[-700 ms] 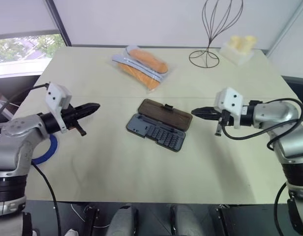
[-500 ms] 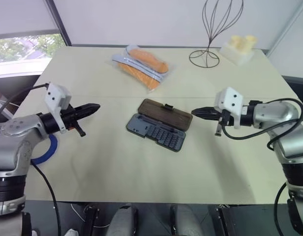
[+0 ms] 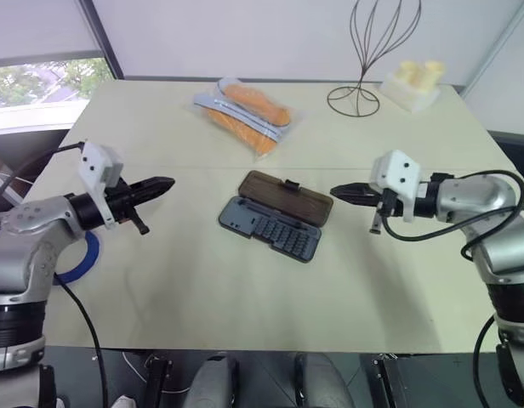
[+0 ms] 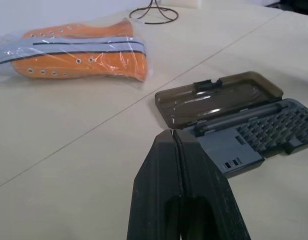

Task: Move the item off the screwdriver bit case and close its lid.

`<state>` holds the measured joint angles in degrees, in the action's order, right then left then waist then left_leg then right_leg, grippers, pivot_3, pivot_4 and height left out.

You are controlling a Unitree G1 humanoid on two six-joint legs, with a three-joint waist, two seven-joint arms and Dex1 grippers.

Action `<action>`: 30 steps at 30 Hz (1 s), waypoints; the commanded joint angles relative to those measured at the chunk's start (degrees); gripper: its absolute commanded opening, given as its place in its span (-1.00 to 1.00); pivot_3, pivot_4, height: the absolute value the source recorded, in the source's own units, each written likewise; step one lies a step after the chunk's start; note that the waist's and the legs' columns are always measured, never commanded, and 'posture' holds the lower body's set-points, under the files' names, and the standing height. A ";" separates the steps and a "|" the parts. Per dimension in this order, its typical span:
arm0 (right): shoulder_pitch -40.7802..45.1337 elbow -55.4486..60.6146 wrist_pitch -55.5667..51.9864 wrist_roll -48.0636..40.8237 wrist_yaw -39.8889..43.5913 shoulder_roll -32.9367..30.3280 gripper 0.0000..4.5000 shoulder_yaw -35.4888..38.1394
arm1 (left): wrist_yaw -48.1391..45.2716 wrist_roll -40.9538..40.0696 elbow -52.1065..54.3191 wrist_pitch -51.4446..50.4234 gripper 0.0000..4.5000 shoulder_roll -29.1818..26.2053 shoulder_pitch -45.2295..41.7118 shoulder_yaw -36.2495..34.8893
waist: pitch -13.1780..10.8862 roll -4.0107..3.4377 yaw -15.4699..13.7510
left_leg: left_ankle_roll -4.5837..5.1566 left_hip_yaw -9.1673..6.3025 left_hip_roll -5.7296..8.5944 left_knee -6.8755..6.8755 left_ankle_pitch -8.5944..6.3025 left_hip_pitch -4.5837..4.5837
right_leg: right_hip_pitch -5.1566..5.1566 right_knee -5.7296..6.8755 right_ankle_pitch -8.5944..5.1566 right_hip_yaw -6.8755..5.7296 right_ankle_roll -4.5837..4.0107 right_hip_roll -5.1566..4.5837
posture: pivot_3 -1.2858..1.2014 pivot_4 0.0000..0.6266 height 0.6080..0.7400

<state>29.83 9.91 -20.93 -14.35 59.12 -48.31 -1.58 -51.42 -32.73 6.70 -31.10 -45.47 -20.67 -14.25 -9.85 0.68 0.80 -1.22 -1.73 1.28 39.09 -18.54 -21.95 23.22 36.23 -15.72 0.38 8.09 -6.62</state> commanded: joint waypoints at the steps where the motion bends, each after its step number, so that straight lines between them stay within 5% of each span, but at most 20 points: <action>1: 0.27 2.21 0.19 -0.52 -0.78 0.06 -0.98 1.37 | 0.36 -0.64 1.53 -0.13 -1.00 -0.17 -0.94 -0.88 | 0.00 0.00 0.01 | 0.00 0.00 0.00 0.00 0.00 -0.01 | 0.01 0.00 0.00 0.00 0.00 0.00 | 0.03 -0.52 1.00; 13: 1.09 1.62 -1.04 0.57 -5.70 2.37 -0.98 1.07 | 1.16 0.04 0.36 0.87 -1.00 0.89 -2.15 0.31 | 0.00 0.00 0.01 | -0.06 0.00 0.01 0.01 0.03 -0.02 | 0.01 0.01 0.00 0.00 0.00 0.00 | 0.03 -0.52 1.00; 17: 2.16 0.24 -4.57 1.55 -11.65 6.59 -0.44 0.92 | 1.32 1.07 -0.78 1.77 -1.00 2.24 -3.55 2.09 | 0.00 0.00 0.01 | -0.22 0.01 0.02 0.03 0.13 -0.02 | 0.01 0.02 0.00 0.00 0.00 0.00 | 0.03 -0.52 1.00; 23: 2.49 2.91 -15.13 1.05 -20.56 13.81 0.97 0.72 | 0.49 2.30 -2.02 2.87 -1.00 2.96 -4.68 3.83 | 0.00 0.00 0.08 | -0.26 0.01 0.02 0.03 0.15 -0.15 | 0.19 0.08 0.00 0.00 0.00 0.01 | 0.03 -0.52 1.00; 30: 2.69 4.44 -23.29 1.30 -27.55 19.35 0.99 1.00 | -0.45 3.59 -3.44 4.06 -1.00 3.82 -5.89 5.12 | 0.00 0.00 0.07 | -0.28 0.00 0.06 0.06 0.16 -0.28 | 0.30 0.12 0.00 -0.01 0.00 0.00 | 0.03 -0.52 1.00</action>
<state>30.93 12.17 -43.08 -12.69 33.59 -29.81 -1.80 -51.30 -29.54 2.88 -28.18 -41.50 -25.22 -9.42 -9.85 0.68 0.87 -1.50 -1.73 1.34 39.15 -18.38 -22.23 23.53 36.36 -15.72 0.37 8.10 -6.62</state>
